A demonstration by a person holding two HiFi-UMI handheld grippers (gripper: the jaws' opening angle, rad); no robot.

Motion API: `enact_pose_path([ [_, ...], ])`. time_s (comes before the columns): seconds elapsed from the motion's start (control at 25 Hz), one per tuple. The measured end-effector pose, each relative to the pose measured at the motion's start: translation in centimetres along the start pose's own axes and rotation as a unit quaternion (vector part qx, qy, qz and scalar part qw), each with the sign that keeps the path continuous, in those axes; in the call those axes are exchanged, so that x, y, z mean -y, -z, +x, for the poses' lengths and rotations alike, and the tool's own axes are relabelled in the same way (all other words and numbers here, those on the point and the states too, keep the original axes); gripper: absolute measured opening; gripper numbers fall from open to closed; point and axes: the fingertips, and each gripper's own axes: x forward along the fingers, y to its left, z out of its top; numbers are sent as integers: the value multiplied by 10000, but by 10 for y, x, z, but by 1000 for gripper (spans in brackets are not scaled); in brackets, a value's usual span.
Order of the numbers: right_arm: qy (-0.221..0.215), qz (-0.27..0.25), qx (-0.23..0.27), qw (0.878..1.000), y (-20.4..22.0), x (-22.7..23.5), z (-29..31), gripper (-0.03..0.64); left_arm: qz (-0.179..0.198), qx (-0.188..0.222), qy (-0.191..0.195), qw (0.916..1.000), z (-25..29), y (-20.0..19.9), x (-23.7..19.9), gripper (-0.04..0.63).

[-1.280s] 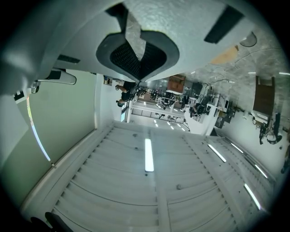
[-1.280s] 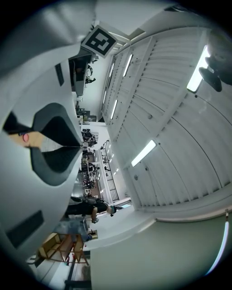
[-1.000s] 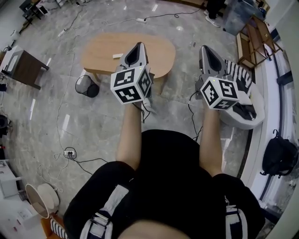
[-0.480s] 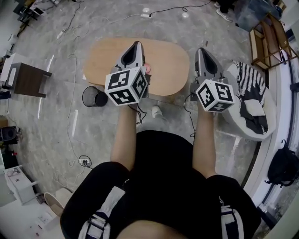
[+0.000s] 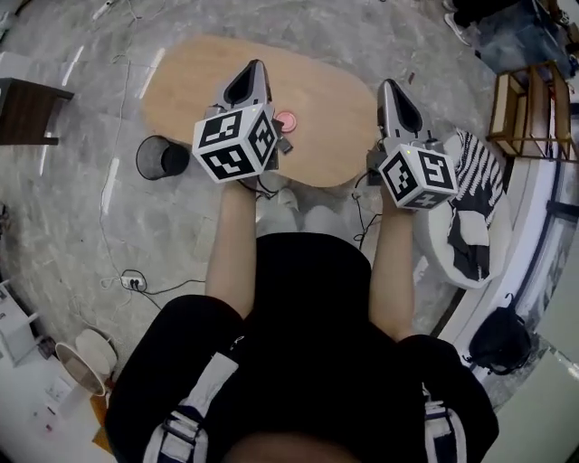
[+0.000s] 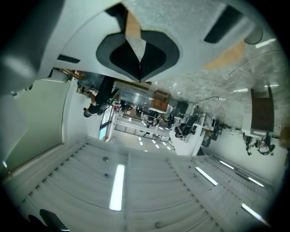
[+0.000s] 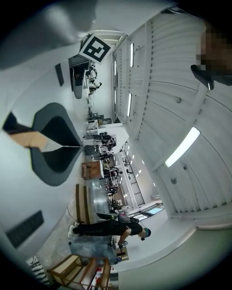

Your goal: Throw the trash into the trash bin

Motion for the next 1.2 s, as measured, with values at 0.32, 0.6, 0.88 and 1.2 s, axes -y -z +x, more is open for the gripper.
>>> enact_pose_path([
  [0.32,-796,15,-964,9922,69,-55,79,12,-564,-522,-885,9931,1,53,-90,8],
  [0.6,-1200,140,-1909,9741,176,-75,109,12,-1036,-1101,-1527,9766,-9,144,-131,8],
  [0.88,-1760,-4,-2443,9536,243,-88,112,12,-1222,-1210,-1891,9668,-5,204,-144,8],
  [1.2,-2330,-11,-2991,9253,336,-104,122,12,-1336,-1368,-2130,9582,5,263,-162,8],
])
